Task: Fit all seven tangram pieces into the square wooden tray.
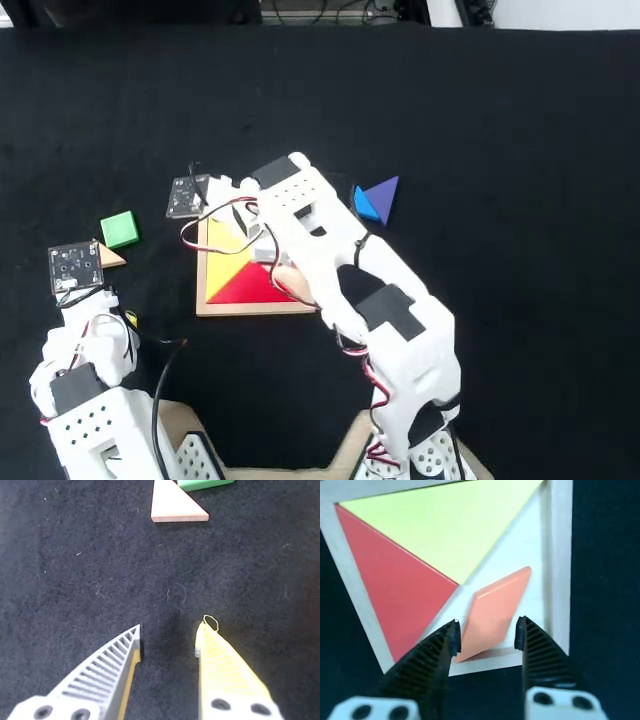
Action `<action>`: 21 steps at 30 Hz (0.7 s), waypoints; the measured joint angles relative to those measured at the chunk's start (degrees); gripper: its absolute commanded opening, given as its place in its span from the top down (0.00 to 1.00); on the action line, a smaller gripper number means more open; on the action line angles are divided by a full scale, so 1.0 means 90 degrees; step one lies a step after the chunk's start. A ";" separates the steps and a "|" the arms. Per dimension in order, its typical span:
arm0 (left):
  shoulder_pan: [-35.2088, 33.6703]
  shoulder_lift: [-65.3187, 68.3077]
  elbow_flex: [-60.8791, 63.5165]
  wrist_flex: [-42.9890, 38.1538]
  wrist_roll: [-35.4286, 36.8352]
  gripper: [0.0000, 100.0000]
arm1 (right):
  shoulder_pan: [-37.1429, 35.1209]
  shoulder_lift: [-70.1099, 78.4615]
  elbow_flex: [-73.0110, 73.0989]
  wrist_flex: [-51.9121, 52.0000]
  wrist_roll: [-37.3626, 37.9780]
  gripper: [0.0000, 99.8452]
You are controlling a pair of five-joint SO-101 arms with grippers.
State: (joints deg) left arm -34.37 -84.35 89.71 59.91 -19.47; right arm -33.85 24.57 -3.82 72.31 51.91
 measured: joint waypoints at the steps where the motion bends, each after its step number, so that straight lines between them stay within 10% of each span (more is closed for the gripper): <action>1: 0.0000 0.0000 0.0000 0.0000 0.0000 0.82 | 0.0000 0.0078 0.0000 0.0000 0.0000 0.81; 21: 0.0000 -0.0010 0.0000 0.0000 0.0000 0.82 | 0.0000 0.0430 -0.0156 0.0117 0.0000 0.81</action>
State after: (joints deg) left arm -34.37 -84.44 89.71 59.91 -19.47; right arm -33.85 28.44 -5.23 73.36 51.91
